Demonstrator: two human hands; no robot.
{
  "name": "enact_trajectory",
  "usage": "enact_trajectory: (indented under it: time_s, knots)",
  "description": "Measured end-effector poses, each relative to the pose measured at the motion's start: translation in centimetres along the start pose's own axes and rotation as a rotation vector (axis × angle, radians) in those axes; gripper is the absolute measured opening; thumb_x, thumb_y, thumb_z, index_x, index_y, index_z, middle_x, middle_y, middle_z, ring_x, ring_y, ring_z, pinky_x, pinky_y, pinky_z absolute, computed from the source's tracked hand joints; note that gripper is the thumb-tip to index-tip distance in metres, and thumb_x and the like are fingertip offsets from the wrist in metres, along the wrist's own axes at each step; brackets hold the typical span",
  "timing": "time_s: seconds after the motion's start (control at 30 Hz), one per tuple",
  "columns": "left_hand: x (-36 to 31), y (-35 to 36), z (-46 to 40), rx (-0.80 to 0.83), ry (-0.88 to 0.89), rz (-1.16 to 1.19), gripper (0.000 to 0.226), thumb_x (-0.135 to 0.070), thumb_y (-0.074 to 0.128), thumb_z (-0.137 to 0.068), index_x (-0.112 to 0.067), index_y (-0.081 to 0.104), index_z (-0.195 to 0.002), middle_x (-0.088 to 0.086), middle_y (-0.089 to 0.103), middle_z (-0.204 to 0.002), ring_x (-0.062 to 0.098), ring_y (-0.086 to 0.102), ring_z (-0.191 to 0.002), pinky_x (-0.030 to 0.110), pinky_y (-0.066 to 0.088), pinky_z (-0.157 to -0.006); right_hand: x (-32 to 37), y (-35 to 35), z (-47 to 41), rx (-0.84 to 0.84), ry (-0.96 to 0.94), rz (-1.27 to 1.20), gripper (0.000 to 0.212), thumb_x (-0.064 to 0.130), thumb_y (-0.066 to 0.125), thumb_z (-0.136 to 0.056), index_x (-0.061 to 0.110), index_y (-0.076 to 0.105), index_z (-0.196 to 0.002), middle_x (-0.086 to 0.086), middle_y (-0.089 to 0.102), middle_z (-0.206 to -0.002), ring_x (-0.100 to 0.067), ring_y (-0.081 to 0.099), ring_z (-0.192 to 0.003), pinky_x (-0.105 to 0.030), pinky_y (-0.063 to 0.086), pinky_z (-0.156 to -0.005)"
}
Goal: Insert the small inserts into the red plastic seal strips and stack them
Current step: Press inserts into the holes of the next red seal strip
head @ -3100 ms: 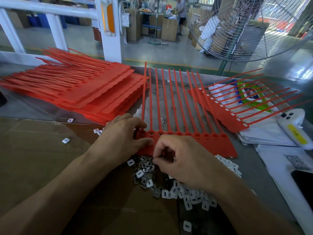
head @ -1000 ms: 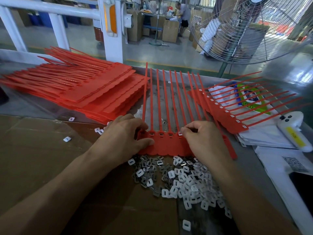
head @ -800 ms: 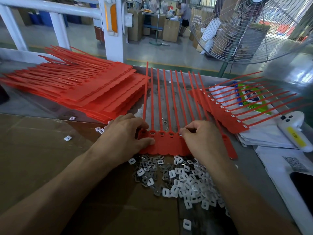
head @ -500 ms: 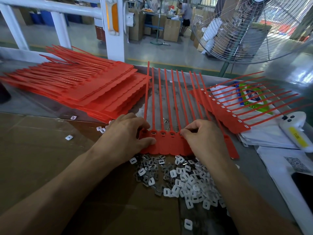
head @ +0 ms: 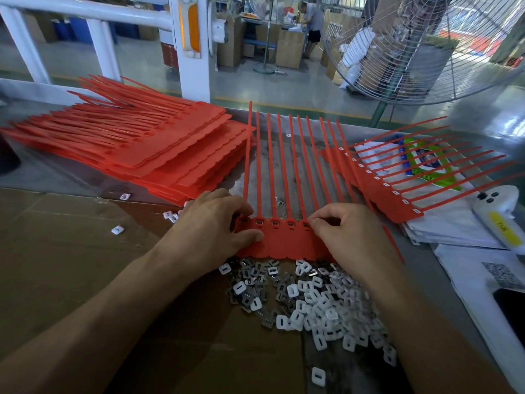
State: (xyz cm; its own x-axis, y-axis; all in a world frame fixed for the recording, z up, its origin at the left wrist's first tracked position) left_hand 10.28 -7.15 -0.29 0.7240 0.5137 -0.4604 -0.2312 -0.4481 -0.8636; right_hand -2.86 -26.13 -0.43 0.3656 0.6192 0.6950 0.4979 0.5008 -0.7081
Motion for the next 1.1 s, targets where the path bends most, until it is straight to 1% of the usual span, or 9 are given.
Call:
enact_trajectory:
  time_s: [0.13,0.23,0.4,0.47,0.57,0.67,0.83,0.93,1.1]
  knots:
    - [0.0,0.0,-0.1,0.004,-0.006,-0.001,0.051,-0.062,0.068,-0.082,-0.036,0.063,-0.126,-0.016,0.054,-0.115,0.007,0.047,-0.112,0.036,0.043,-0.102,1.1,0.0,0.7,-0.006,-0.084,0.012,0.013,0.026,0.067,-0.099,0.027,0.079,-0.097,0.022,0.070,-0.087,0.016,0.060,-0.087,0.002,0.041,-0.065]
    - [0.0,0.0,-0.1,0.001,-0.004,0.002,0.050,-0.062,0.068,-0.083,-0.035,0.064,-0.126,-0.016,0.054,-0.114,0.006,0.047,-0.110,0.035,0.043,-0.101,2.4,0.1,1.3,0.048,-0.184,0.017,0.009,0.027,0.072,-0.096,0.031,0.079,-0.094,0.023,0.071,-0.087,0.015,0.061,-0.090,0.002,0.040,-0.073]
    - [0.0,-0.1,0.0,-0.011,0.001,0.002,0.050,-0.061,0.069,-0.082,-0.034,0.065,-0.125,-0.015,0.055,-0.114,0.007,0.048,-0.111,0.036,0.044,-0.101,4.3,1.6,2.7,0.274,-0.306,0.060,0.003,0.032,0.076,-0.091,0.035,0.077,-0.090,0.029,0.067,-0.093,0.009,0.064,-0.090,-0.006,0.045,-0.078]
    - [0.0,-0.1,-0.1,-0.016,0.005,0.009,0.050,-0.060,0.069,-0.082,-0.034,0.065,-0.124,-0.015,0.055,-0.114,0.008,0.048,-0.112,0.037,0.044,-0.102,4.8,2.0,3.2,0.339,-0.338,0.086,0.002,0.034,0.077,-0.090,0.036,0.077,-0.092,0.025,0.066,-0.094,0.005,0.064,-0.090,-0.013,0.048,-0.075]
    - [-0.1,-0.1,-0.1,-0.016,0.008,0.005,0.049,-0.060,0.069,-0.082,-0.034,0.065,-0.124,-0.015,0.056,-0.115,0.008,0.049,-0.112,0.038,0.044,-0.102,5.3,2.6,3.6,0.396,-0.374,0.122,0.004,0.035,0.078,-0.090,0.035,0.078,-0.094,0.020,0.066,-0.093,0.002,0.063,-0.091,-0.020,0.049,-0.080]
    - [-0.1,-0.1,-0.1,-0.013,0.006,-0.004,0.050,-0.060,0.069,-0.082,-0.035,0.064,-0.124,-0.015,0.056,-0.115,0.008,0.048,-0.112,0.037,0.043,-0.102,5.5,3.1,3.9,0.417,-0.390,0.162,0.007,0.036,0.079,-0.089,0.034,0.079,-0.095,0.018,0.065,-0.094,0.001,0.062,-0.091,-0.026,0.051,-0.082]
    - [-0.2,-0.1,-0.2,-0.009,0.010,-0.018,0.050,-0.061,0.068,-0.083,-0.035,0.064,-0.125,-0.014,0.056,-0.115,0.008,0.048,-0.112,0.033,0.042,-0.100,5.8,3.2,4.0,0.404,-0.419,0.209,0.005,0.036,0.076,-0.091,0.034,0.077,-0.095,0.020,0.064,-0.095,0.003,0.060,-0.092,-0.025,0.051,-0.084]
    - [-0.2,-0.1,-0.2,-0.009,0.014,-0.021,0.049,-0.060,0.068,-0.083,-0.034,0.064,-0.125,-0.014,0.056,-0.115,0.008,0.048,-0.112,0.034,0.043,-0.100,5.9,3.3,4.1,0.393,-0.432,0.212,0.002,0.033,0.075,-0.092,0.033,0.073,-0.093,0.020,0.062,-0.094,0.003,0.060,-0.091,-0.020,0.048,-0.080]
    - [-0.2,-0.1,-0.2,-0.012,0.022,-0.025,0.050,-0.060,0.067,-0.083,-0.033,0.064,-0.125,-0.013,0.057,-0.116,0.009,0.049,-0.111,0.035,0.044,-0.100,6.3,3.4,4.3,0.398,-0.447,0.185,0.011,0.026,0.073,-0.092,0.032,0.067,-0.086,0.018,0.063,-0.091,-0.001,0.061,-0.087,-0.023,0.052,-0.074]
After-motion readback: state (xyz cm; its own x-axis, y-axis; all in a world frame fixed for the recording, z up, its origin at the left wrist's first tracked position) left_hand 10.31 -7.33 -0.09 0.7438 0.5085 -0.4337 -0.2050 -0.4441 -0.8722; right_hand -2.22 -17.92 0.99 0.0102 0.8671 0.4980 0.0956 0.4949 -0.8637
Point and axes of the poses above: each hand's wrist, its own z-axis away from the middle knuckle, its own y-axis out of the palm, x = y × z, the point moved 7 cm from there along -z, towards the middle knuckle
